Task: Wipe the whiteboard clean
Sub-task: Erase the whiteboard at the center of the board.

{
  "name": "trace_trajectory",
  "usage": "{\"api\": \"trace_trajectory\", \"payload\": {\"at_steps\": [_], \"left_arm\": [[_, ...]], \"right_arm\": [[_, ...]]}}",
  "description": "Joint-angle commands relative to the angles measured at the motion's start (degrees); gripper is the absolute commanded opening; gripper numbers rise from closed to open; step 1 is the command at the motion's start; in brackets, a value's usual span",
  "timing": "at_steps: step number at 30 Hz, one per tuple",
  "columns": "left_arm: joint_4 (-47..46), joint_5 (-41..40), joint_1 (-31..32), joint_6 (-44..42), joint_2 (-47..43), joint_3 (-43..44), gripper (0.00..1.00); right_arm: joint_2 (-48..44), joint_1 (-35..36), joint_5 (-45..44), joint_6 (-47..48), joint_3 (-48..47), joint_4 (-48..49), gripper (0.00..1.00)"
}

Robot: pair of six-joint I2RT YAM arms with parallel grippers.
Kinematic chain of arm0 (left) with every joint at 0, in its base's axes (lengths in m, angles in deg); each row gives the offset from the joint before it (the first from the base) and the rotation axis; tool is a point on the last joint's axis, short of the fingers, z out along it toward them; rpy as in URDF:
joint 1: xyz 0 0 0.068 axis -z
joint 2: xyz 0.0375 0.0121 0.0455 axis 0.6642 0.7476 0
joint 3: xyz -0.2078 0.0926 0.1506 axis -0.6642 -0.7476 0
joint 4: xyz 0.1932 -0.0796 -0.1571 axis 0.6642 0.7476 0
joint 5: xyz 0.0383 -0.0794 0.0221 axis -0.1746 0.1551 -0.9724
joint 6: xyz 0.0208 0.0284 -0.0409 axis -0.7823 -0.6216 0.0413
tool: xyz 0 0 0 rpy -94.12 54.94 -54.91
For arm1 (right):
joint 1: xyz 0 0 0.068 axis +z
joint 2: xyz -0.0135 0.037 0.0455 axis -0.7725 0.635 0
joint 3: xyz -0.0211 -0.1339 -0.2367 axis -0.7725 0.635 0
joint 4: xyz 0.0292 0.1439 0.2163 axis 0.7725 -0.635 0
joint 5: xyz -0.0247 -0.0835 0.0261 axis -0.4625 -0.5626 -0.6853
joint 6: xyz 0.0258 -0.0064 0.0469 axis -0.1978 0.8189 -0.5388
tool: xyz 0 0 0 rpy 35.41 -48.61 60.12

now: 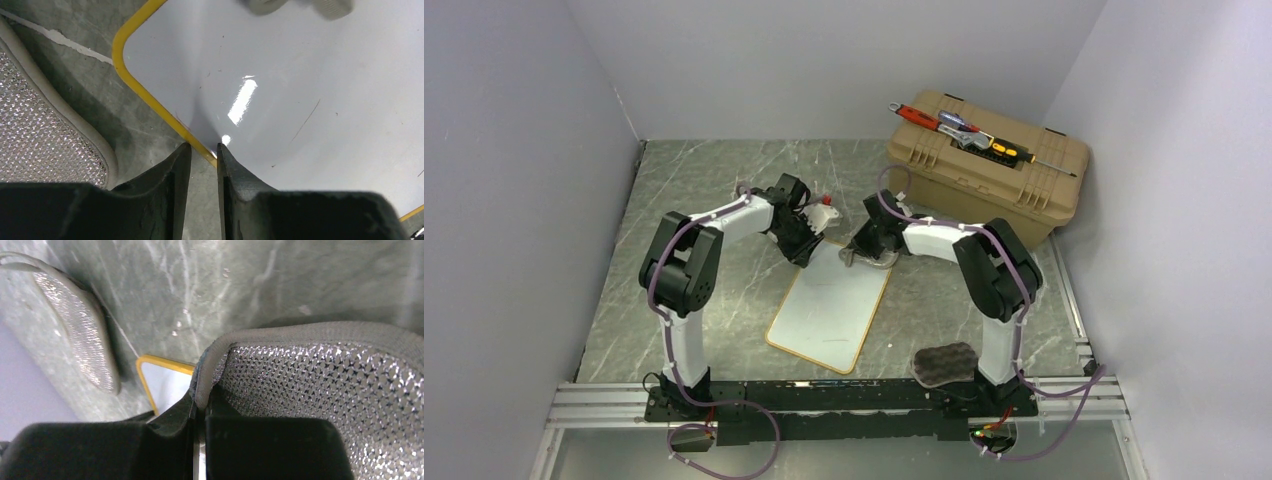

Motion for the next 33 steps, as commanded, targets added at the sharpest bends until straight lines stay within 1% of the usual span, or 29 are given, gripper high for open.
{"api": "trace_trajectory", "payload": {"at_steps": [1, 3, 5, 8, 12, 15, 17, 19, 24, 26, 28, 29, 33], "left_arm": [[-0.17, -7.00, 1.82, -2.79, 6.33, -8.08, 0.31], [-0.65, -7.65, 2.03, -2.97, 6.08, -8.86, 0.31], [-0.68, -7.87, 2.04, -3.05, 6.36, -9.13, 0.32], [-0.91, -8.04, 2.04, -2.74, 6.43, -9.13, 0.32], [0.31, -8.27, 2.06, -2.28, 7.72, -7.85, 0.31], [0.43, -8.24, 2.07, -2.44, 7.97, -7.74, 0.31], [0.48, -8.15, 2.11, -2.66, 8.03, -7.73, 0.30], [0.75, -8.14, 2.12, -2.64, 8.23, -7.47, 0.30], [0.45, -8.26, 2.13, -2.52, 8.15, -7.68, 0.30], [0.21, -8.45, 2.13, -2.39, 7.98, -7.80, 0.30], [-0.11, -8.53, 2.12, -2.17, 7.76, -8.07, 0.30], [-0.32, -8.41, 2.13, -2.08, 7.57, -8.22, 0.31], [-0.63, -8.07, 2.04, -1.79, 7.10, -8.53, 0.31]], "right_arm": [[8.64, 1.63, -0.71, -6.44, -0.68, 3.80, 0.00], [10.72, 2.14, -0.50, -7.38, -2.63, 3.26, 0.00], [9.75, 1.93, -0.49, -7.89, -1.32, 3.20, 0.00], [3.54, 0.43, -2.36, -7.83, 5.88, 4.40, 0.00], [-4.35, -2.62, -2.80, -5.24, 15.45, 4.37, 0.00], [-5.49, -3.07, -2.49, -3.44, 17.40, 3.33, 0.00], [-4.12, -2.63, -1.64, -3.81, 16.59, 3.64, 0.00], [-0.83, -1.44, -0.91, -4.53, 13.45, 3.82, 0.00], [10.71, 3.25, -0.45, -4.89, -3.05, -0.94, 0.00], [12.71, 4.56, -0.45, -5.68, -6.12, -1.67, 0.00], [11.48, 4.54, -0.45, -6.95, -3.34, 0.16, 0.00], [9.89, 4.13, -0.65, -7.33, -0.51, 0.86, 0.00], [-0.44, 0.96, -3.00, -9.16, 17.02, 7.48, 0.00]]}}
